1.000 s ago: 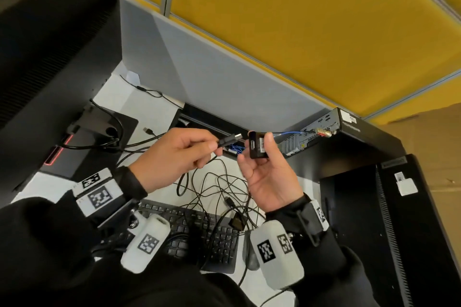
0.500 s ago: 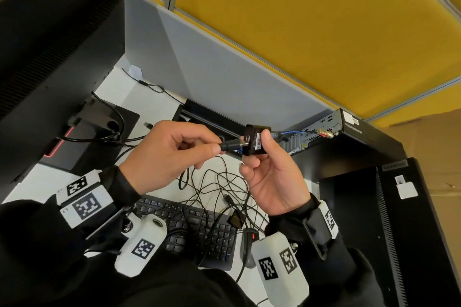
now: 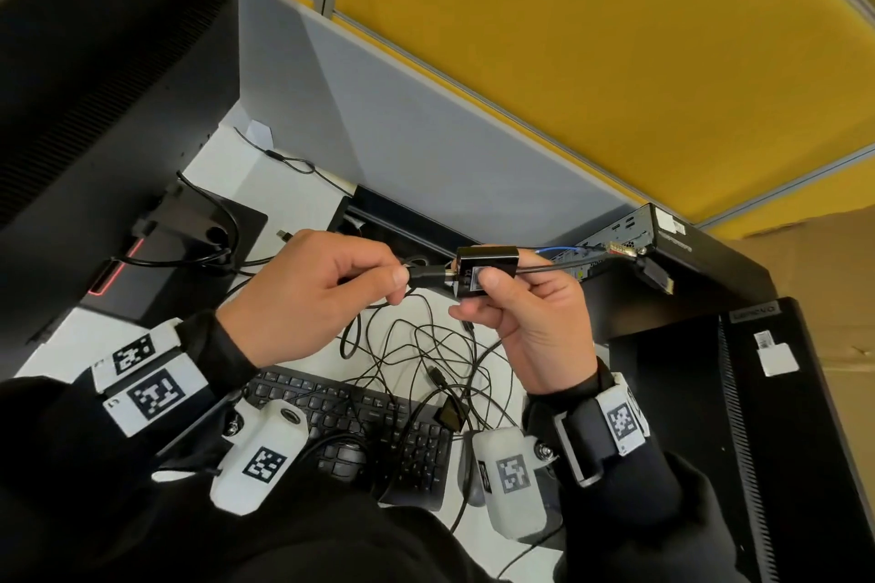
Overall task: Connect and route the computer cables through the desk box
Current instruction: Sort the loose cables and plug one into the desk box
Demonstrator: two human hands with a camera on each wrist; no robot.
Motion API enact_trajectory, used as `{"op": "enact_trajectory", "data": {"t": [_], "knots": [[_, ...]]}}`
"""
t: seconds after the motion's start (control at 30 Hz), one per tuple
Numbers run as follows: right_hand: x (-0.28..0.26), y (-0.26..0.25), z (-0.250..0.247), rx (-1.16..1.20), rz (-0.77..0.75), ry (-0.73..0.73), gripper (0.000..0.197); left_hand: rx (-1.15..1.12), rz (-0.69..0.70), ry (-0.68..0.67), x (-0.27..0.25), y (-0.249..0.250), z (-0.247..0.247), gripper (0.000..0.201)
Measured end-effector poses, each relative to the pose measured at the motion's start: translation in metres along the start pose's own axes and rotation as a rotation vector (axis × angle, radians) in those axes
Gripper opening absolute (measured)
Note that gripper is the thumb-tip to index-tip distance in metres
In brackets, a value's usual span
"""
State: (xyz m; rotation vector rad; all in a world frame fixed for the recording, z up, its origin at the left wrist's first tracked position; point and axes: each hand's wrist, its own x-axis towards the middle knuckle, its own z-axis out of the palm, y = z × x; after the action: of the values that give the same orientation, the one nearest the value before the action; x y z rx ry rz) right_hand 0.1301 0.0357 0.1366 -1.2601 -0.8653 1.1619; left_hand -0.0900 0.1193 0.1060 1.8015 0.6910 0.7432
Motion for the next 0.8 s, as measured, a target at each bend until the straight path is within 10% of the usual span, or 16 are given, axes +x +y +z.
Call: {"op": "enact_trajectory", "data": {"t": [0.8], "knots": [[0.001, 0.019, -0.003, 0.078, 0.037, -0.073, 0.026, -0.002, -0.175, -0.075, -0.002, 0.012, -0.002, 0.033]]}}
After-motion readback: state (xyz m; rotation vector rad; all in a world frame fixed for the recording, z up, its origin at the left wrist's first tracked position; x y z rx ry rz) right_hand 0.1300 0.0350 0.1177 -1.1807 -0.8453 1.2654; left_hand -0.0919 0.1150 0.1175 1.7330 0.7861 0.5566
